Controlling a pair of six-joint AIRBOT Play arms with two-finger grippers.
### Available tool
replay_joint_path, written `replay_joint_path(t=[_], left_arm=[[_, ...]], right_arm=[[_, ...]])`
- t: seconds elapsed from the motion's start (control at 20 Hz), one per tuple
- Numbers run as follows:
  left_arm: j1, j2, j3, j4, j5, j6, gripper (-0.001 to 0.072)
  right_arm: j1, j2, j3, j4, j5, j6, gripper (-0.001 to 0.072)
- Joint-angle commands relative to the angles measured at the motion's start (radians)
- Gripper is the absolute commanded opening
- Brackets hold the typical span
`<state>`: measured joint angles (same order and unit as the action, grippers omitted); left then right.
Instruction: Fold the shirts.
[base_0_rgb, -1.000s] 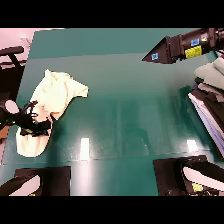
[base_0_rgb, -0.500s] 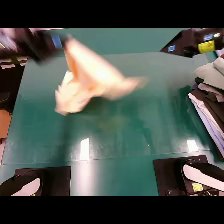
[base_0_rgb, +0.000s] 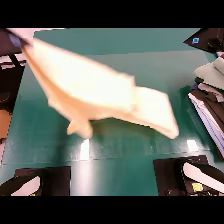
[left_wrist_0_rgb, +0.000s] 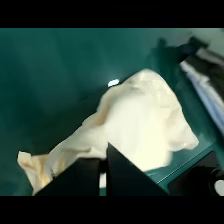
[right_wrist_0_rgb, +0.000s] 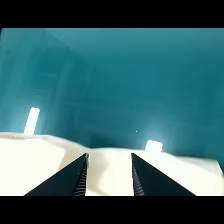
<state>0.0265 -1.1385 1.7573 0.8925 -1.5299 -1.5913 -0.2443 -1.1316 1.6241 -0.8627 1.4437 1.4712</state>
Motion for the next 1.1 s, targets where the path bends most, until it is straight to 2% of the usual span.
replay_joint_path(t=[0.0, 0.25, 0.3, 0.35, 0.4, 0.75, 1.05], left_arm=[[0.011, 0.001, -0.286, 0.219, -0.008, 0.029, 0.0024], [0.011, 0.001, -0.573, 0.331, 0.07, 0.055, 0.0025], [0.011, 0.001, -0.587, 0.331, 0.077, 0.056, 0.0025], [0.011, 0.001, -0.591, 0.331, 0.082, 0.056, 0.0025], [0.011, 0.001, -0.59, 0.33, 0.083, 0.055, 0.0025], [0.011, 0.001, -0.59, 0.325, 0.079, 0.056, 0.0026], [0.011, 0.001, -0.59, 0.312, 0.07, 0.056, 0.0025]], right_arm=[[0.022, 0.004, -0.121, -0.003, 0.013, -0.023, 0.0329], [0.029, 0.033, -0.45, -0.002, 0.018, -0.041, 0.0329], [0.029, 0.032, -0.508, -0.003, 0.01, -0.045, 0.0353], [0.029, 0.032, -0.573, -0.001, -0.01, -0.052, 0.0466], [0.035, 0.032, -0.636, -0.001, -0.032, -0.058, 0.055], [0.052, 0.033, -0.99, 0.043, -0.074, -0.087, 0.0551], [0.185, 0.032, -1.174, 0.237, -0.281, -0.145, 0.055]])
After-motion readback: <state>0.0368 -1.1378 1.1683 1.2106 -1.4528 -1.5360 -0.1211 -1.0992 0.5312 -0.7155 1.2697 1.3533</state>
